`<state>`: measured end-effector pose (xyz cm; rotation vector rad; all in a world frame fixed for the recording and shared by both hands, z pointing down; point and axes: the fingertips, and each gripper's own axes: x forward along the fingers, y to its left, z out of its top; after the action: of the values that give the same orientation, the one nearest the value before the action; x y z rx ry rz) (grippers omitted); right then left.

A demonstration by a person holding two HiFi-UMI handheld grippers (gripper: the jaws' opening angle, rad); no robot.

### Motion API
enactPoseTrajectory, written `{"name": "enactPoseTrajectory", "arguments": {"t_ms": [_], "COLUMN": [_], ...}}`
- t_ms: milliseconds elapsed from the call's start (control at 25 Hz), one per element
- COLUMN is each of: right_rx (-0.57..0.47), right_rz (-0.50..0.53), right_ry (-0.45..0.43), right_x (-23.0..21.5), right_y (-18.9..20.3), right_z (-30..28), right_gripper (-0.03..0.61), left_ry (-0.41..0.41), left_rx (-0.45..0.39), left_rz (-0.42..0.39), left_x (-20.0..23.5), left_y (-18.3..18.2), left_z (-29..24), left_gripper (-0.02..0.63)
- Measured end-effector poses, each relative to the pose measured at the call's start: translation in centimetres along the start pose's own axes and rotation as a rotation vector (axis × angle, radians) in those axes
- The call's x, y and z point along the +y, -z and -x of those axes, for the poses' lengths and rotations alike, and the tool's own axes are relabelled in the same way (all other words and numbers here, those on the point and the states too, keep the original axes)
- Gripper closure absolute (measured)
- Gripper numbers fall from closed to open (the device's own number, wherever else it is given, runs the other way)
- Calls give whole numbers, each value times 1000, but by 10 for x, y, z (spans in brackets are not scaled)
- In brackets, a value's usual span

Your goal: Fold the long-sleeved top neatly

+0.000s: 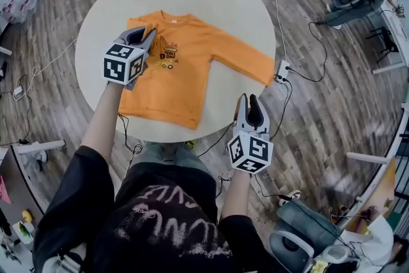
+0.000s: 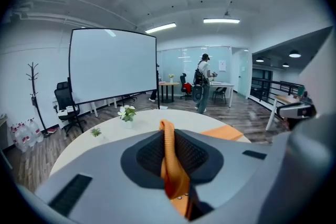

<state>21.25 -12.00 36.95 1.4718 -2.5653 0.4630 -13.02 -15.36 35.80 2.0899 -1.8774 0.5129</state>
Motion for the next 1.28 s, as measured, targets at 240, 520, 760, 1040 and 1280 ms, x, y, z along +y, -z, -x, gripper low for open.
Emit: {"name": "enactPoseTrajectory", "arguments": {"t_ms": [240,520,760,1040,1280], "right_rx": [31,77,122,156,179], "right_rz": [-6,-22,-43,-102,-119], "right_ry": [34,67,105,162,201], "right_x": [-28,-56,-82,-114,-137], "right_y": [11,28,46,66,83], "right_z": [6,8,5,4,-6], "right_gripper": [479,479,479,479,470], "left_ry": [98,179,202,262,359], "left_rx": [124,230,284,377,418], "left_rz": [-140,-221,-196,-218,-299], "left_x": [-65,-117,-136,-162,-185], "left_y": [36,79,113,151,162], "left_z": [-45,-81,-107,-120,-118], "left_gripper": [558,558,555,531,448]}}
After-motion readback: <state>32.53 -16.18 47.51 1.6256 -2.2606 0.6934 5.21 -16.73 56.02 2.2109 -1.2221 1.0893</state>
